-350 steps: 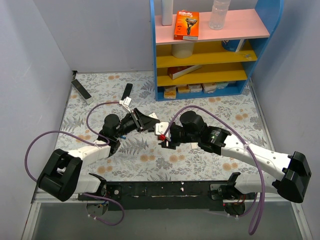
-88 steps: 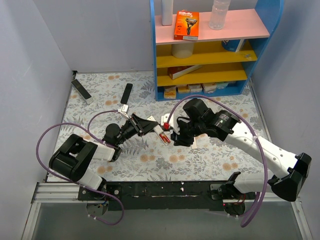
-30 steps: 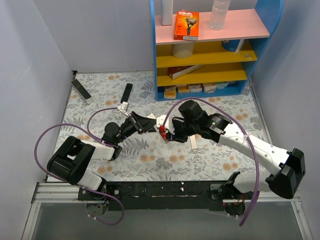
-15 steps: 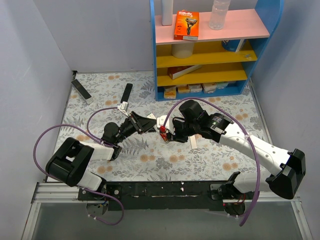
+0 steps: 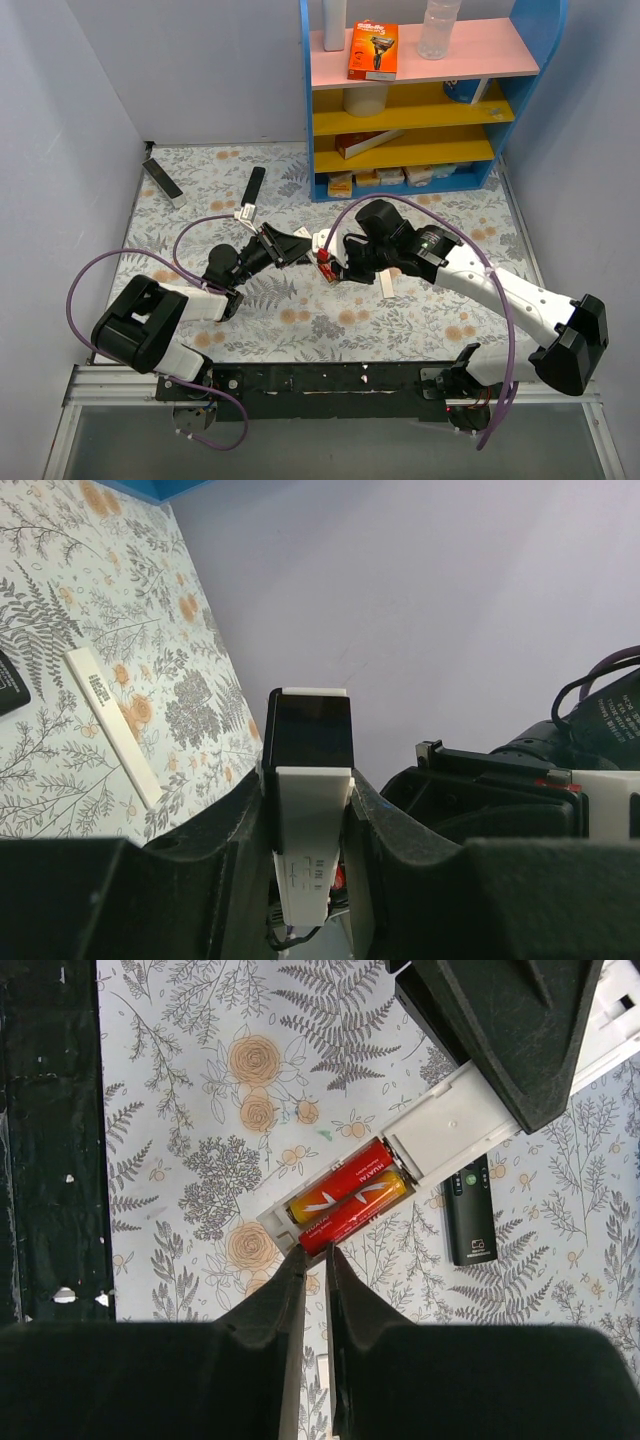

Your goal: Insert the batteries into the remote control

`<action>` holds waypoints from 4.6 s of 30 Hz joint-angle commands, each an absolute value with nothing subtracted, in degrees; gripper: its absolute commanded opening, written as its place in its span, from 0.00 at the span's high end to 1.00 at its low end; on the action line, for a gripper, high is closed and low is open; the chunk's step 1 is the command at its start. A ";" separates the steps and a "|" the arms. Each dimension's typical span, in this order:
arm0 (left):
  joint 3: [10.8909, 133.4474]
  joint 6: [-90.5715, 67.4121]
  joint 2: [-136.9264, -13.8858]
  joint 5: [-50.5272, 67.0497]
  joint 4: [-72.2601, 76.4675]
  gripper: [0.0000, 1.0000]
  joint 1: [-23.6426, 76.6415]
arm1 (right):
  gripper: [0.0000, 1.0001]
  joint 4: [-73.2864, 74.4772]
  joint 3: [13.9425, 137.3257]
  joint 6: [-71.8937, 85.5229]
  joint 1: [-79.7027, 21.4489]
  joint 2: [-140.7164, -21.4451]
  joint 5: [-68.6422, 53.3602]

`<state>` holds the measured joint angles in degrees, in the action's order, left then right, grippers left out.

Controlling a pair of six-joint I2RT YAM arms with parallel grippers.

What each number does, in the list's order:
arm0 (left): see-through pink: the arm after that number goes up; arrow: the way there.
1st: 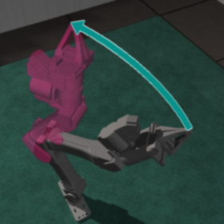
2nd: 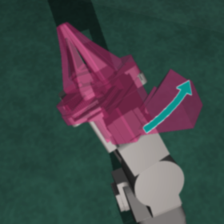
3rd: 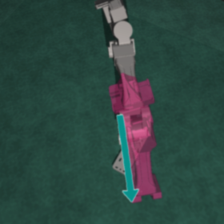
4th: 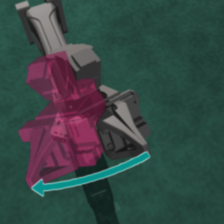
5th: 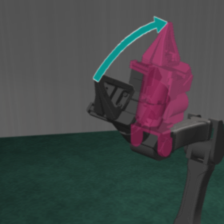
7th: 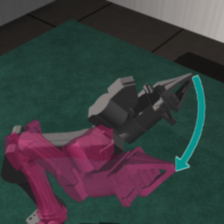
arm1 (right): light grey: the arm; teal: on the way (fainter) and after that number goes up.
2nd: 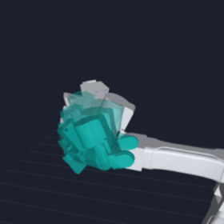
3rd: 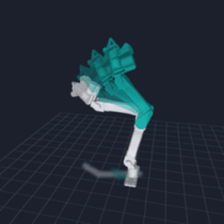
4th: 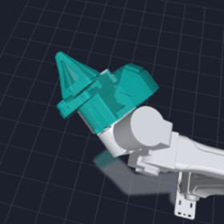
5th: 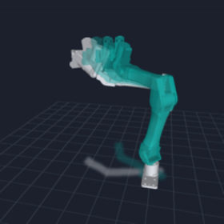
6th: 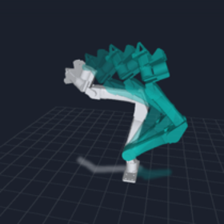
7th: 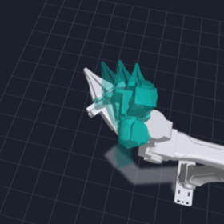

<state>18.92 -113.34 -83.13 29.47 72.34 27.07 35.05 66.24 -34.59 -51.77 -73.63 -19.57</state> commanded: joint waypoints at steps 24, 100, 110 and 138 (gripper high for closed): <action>25.05 -123.32 -74.88 31.38 67.95 1.00 27.68 | 0.99 39.99 80.94 -14.51 -51.94 -89.11 -14.68; 18.28 -96.68 -58.97 24.35 40.43 1.00 27.51 | 0.21 31.29 56.78 21.44 -32.61 -90.79 9.49; 19.16 -96.68 -60.64 24.17 39.02 1.00 27.51 | 0.27 28.48 55.73 21.45 -32.61 -95.36 9.40; 25.31 -102.04 -71.80 19.60 35.68 1.00 27.60 | 0.16 21.62 67.49 11.50 -48.24 -78.39 -7.38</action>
